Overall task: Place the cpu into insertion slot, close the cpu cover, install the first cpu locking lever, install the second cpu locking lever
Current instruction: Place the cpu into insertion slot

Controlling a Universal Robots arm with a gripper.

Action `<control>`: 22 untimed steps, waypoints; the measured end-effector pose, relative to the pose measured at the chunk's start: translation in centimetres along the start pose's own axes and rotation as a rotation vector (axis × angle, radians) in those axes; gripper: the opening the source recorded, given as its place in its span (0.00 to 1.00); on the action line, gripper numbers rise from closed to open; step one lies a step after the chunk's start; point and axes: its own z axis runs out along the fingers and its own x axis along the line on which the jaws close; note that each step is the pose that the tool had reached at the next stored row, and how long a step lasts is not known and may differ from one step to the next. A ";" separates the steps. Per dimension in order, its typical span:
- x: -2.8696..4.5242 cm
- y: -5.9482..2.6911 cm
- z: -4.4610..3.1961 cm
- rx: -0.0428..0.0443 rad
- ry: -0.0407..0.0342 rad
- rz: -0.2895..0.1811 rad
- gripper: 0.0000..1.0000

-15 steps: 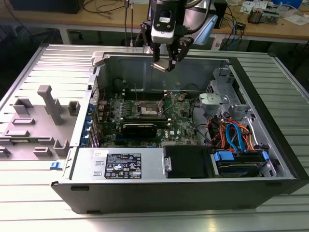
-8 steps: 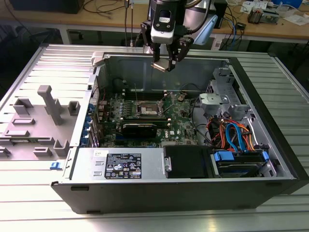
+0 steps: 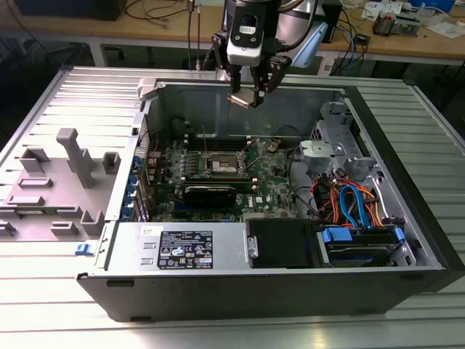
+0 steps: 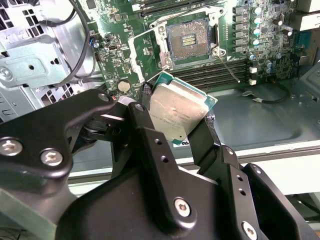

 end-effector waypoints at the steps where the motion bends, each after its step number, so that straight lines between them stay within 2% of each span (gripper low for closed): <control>1: 0.00 0.00 0.00 0.0000 -0.0004 0.004 0.55; 19: -0.12 -0.14 0.20 -0.0017 -0.0081 0.095 0.55; 22: -0.12 -0.15 0.20 -0.0017 -0.0084 0.098 0.55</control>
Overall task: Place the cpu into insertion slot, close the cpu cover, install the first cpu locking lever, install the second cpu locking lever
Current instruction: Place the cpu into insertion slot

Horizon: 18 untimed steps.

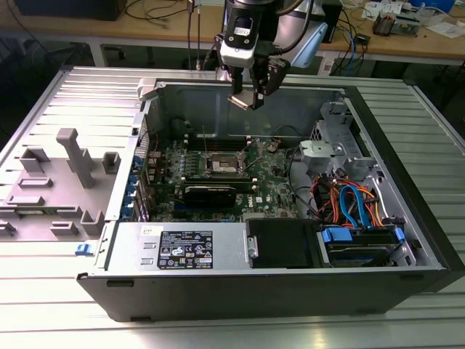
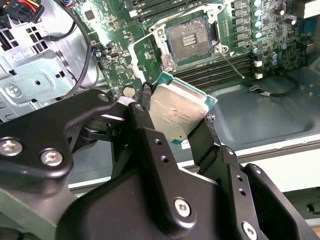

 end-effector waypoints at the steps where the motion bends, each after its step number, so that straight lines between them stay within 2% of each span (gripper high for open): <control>1: 0.00 -0.01 0.01 -0.0002 0.0001 0.000 0.55; 4: 0.02 -0.04 0.01 0.0000 -0.0001 0.002 0.55; 10: 0.05 -0.09 0.11 -0.0006 -0.0032 0.039 0.55; 18: 0.05 -0.09 0.11 -0.0007 -0.0034 0.041 0.55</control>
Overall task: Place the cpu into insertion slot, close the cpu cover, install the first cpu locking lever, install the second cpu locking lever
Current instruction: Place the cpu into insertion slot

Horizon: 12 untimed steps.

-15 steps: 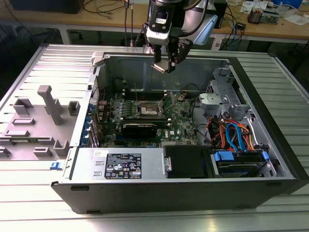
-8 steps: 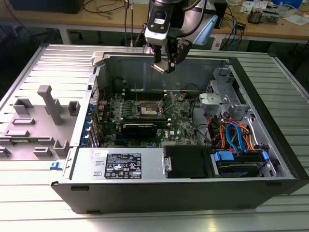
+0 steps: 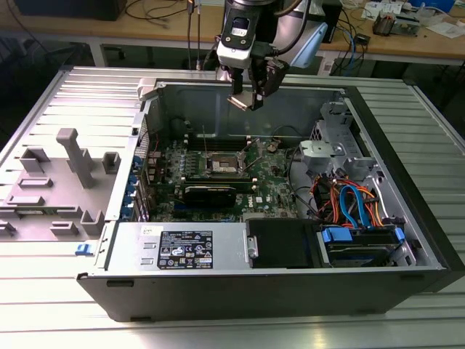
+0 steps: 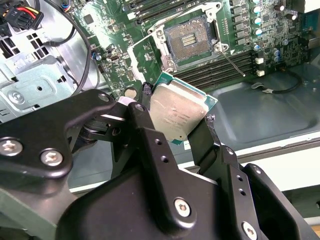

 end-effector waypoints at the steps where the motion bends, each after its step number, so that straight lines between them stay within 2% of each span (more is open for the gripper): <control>1: 0.00 0.00 0.00 0.0000 0.0000 0.000 0.55; 7: 0.00 0.00 0.00 -0.0001 -0.0003 0.004 0.55; 12: -0.01 -0.01 0.03 -0.0006 -0.0031 0.036 0.55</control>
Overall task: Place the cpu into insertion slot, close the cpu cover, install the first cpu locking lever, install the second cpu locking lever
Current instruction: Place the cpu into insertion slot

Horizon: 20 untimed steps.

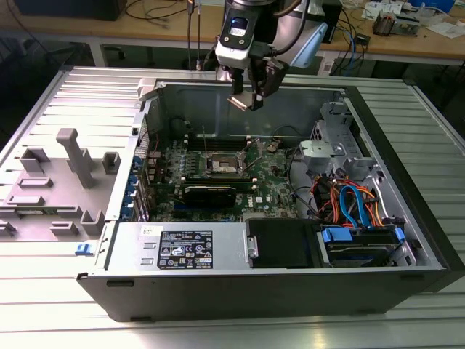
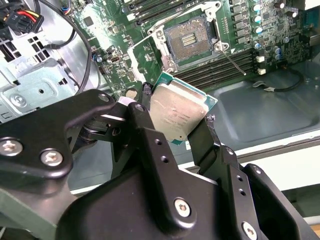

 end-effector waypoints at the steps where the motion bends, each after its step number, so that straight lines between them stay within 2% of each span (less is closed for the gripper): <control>1: 0.00 0.00 0.01 -0.0001 -0.0005 0.007 0.55; 8: -0.01 -0.02 0.10 -0.0012 -0.0056 0.065 0.55; 16: -0.01 -0.03 0.16 -0.0020 -0.0093 0.108 0.55; 20: -0.02 -0.03 0.25 -0.0027 -0.0131 0.152 0.55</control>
